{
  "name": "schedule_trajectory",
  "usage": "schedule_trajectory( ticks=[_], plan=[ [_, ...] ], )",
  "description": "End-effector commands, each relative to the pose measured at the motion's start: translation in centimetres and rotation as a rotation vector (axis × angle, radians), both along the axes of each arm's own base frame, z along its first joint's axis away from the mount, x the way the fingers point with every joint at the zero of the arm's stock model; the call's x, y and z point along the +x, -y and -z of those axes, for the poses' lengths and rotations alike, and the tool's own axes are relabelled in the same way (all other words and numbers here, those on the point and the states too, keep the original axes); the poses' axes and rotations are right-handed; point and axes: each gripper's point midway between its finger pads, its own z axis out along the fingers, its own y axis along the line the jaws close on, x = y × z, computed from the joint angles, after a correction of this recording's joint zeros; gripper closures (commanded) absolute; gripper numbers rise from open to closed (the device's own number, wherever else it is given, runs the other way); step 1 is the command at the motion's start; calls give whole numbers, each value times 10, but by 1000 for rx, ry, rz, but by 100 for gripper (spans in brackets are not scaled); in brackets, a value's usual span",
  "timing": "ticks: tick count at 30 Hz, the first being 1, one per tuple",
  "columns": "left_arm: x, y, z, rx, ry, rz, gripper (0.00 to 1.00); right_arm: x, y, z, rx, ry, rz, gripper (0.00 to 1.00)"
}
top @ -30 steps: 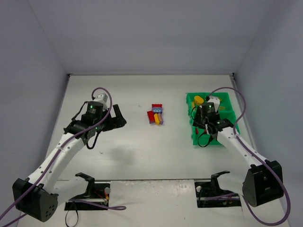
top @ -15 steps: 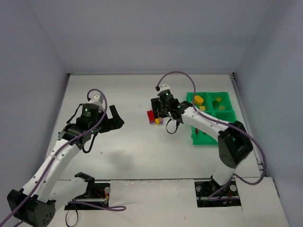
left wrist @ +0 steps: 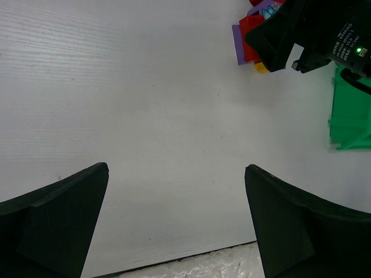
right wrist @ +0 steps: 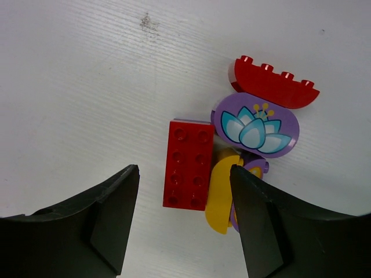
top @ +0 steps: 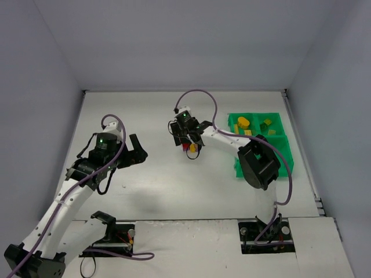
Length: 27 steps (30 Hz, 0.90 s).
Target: Sort the legos into containers by color
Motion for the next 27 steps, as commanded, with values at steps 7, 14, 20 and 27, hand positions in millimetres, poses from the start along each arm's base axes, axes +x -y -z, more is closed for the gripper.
schedule_trajectory(
  ticks=[7,14,20,27],
  plan=[
    [4,-1,-9,-4,26,-18,4,17,-16,-8,-3,51,15,44],
    [4,-2,-9,5,28,-17,4,15,-11,2,-47,43,37,49],
    [6,-1,-9,4,29,-11,4,16,-11,2,-65,52,37,61],
    [7,4,-15,-9,57,18,4,15,-22,-32,13,95,-5,100]
  ],
)
